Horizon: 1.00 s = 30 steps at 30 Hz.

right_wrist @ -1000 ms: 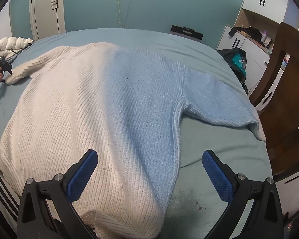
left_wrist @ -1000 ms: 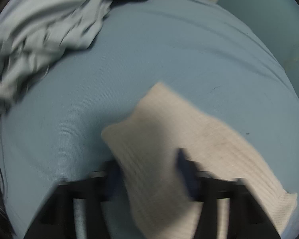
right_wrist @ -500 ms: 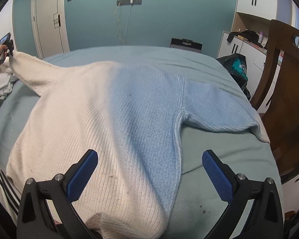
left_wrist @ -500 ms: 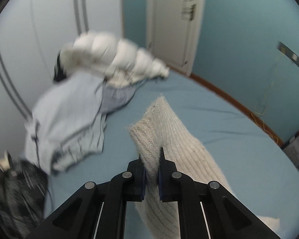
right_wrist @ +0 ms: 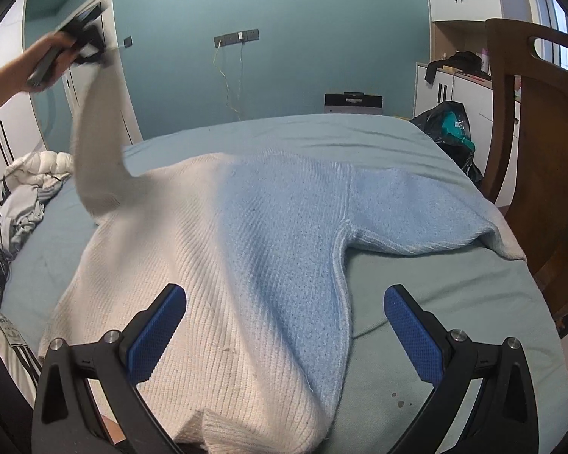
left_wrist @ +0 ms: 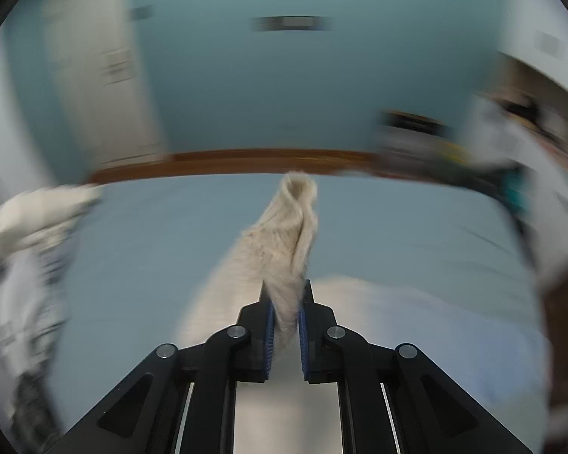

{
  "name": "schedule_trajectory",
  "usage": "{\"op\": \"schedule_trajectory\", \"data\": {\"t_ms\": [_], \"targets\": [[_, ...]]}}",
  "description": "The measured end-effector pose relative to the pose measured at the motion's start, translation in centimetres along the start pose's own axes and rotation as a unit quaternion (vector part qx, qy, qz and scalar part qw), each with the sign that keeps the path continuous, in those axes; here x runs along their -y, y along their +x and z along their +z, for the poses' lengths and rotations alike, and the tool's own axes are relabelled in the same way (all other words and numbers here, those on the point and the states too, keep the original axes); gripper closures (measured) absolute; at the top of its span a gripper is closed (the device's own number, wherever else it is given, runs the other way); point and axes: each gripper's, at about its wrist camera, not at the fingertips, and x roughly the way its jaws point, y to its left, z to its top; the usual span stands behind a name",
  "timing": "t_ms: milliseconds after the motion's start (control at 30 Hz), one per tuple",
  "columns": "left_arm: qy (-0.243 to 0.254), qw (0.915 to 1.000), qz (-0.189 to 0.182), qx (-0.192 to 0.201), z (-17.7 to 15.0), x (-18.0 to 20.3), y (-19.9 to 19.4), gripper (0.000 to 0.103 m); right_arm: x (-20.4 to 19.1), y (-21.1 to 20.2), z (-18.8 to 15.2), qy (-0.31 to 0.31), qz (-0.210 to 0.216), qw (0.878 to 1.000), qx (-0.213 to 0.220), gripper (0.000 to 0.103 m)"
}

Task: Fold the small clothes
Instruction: 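Grasp the cream sleeve cuff with the left gripper and lay it across the back, then grasp the other sleeve cuff with the right gripper and fold it across the back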

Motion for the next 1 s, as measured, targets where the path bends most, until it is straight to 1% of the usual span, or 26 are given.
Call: {"op": "schedule_trajectory", "data": {"t_ms": [33, 67, 100, 133, 167, 200, 233, 267, 333, 367, 433, 467, 500, 567, 600, 633, 667, 700, 733, 767, 800, 833, 867, 900, 967, 1000], "targets": [[0.013, 0.9978, -0.064, -0.006, -1.1, 3.3, -0.3, 0.092, 0.2, -0.1, -0.1, 0.002, 0.001, 1.0, 0.002, 0.001], [0.02, 0.9857, -0.165, -0.031, -2.8, 7.2, -0.3, 0.088, 0.5, -0.3, -0.1, 0.007, 0.003, 1.0, 0.005, 0.001], [0.017, 0.9726, -0.225, -0.058, -4.1, 9.3, 0.0, 0.083, 0.8, -0.4, -0.1, 0.012, 0.004, 1.0, 0.007, 0.001], [0.009, 0.9554, -0.279, -0.096, -5.9, 11.6, 0.7, 0.06, 1.2, -0.6, -0.1, 0.022, 0.006, 1.0, 0.009, 0.001], [-0.004, 0.9455, -0.301, -0.125, -7.4, 13.3, 1.2, 0.023, 1.5, -0.7, -0.1, 0.027, 0.007, 1.0, 0.011, 0.001], [-0.022, 0.9427, -0.305, -0.134, -9.2, 13.7, 1.6, 0.011, 1.8, -0.8, -0.2, 0.034, 0.008, 0.999, 0.012, 0.001], [-0.037, 0.9429, -0.305, -0.13, -10.3, 13.6, 1.7, 0.008, 2.1, -0.9, -0.1, 0.044, 0.011, 0.999, 0.013, 0.001], [-0.053, 0.9449, -0.299, -0.122, -11.8, 13.3, 1.7, 0.008, 2.4, -0.9, -0.2, 0.049, 0.012, 0.999, 0.013, 0.001], [-0.053, 0.9579, -0.258, -0.114, -14.6, 12.1, 2.1, 0.008, 2.9, -0.7, -0.2, 0.06, 0.019, 0.998, 0.01, 0.001], [-0.038, 0.9693, -0.217, -0.11, -16.1, 11.0, 2.0, 0.008, 3.2, -0.4, -0.1, 0.069, 0.025, 0.997, 0.004, 0.001], [-0.021, 0.9844, -0.142, -0.102, -18.2, 8.7, 1.8, 0.008, 3.5, 0.1, -0.1, 0.08, 0.037, 0.996, -0.009, 0.001], [-0.015, 0.991, -0.095, -0.093, -18.5, 6.4, 1.9, 0.008, 3.6, 0.4, -0.1, 0.083, 0.042, 0.995, -0.017, 0.001], [-0.014, 0.9965, -0.037, -0.073, -19.7, 4.0, 1.7, 0.008, 3.8, 0.8, -0.1, 0.09, 0.046, 0.994, -0.029, 0.001], [-0.021, 0.9983, 0.044, -0.033, -21.1, -0.3, 1.2, 0.006, 4.1, 2.0, 0.1, 0.114, 0.039, 0.99, -0.068, 0.001], [-0.023, 0.9969, 0.073, -0.019, -21.9, -1.5, 1.7, 0.005, 4.2, 2.9, 0.6, 0.133, 0.042, 0.986, -0.089, 0.001], [-0.03, 0.9936, 0.107, -0.018, -22.5, -3.4, 2.1, 0.005, 4.3, 3.5, 0.9, 0.149, 0.063, 0.982, -0.094, 0.001], [-0.039, 0.9913, 0.123, -0.027, -22.7, -5.1, 2.6, 0.005, 4.2, 4.8, 1.6, 0.18, 0.111, 0.972, -0.098, 0.001], [-0.053, 0.9903, 0.124, -0.031, -22.2, -6.5, 2.9, 0.005, 4.2, 6.8, 2.5, 0.223, 0.159, 0.956, -0.109, 0.001], [-0.068, 0.9906, 0.117, -0.023, -21.8, -7.4, 3.1, 0.005, 4.1, 8.4, 3.1, 0.252, 0.183, 0.942, -0.123, 0.001], [-0.089, 0.9891, 0.116, -0.019, -21.2, -8.9, 3.3, 0.005, 3.8, 11.1, 4.0, 0.292, 0.213, 0.921, -0.148, 0.001], [-0.102, 0.9872, 0.12, -0.022, -20.8, -9.8, 3.5, 0.005, 3.4, 14.4, 5.1, 0.333, 0.238, 0.896, -0.172, 0.001], [-0.114, 0.9855, 0.124, -0.023, -20.4, -10.7, 3.6, 0.005, 3.0, 17.2, 6.1, 0.36, 0.247, 0.88, -0.188, 0.001], [-0.117, 0.9852, 0.123, -0.019, -20.9, -11.6, 3.8, 0.005, 2.5, 20.0, 7.0, 0.376, 0.245, 0.871, -0.2, 0.004], [-0.117, 0.9855, 0.122, -0.015, -21.0, -12.1, 4.1, 0.005, 2.2, 21.8, 7.7, 0.383, 0.24, 0.867, -0.208, 0.015], [-0.103, 0.9859, 0.131, -0.018, -20.9, -12.3, 4.3, 0.005, 1.3, 27.0, 9.6, 0.404, 0.216, 0.859, -0.229, 0.032], [-0.085, 0.9855, 0.145, -0.02, -20.6, -12.5, 4.6, 0.005, 0.7, 28.7, 10.2, 0.407, 0.206, 0.857, -0.237, 0.032]]}}
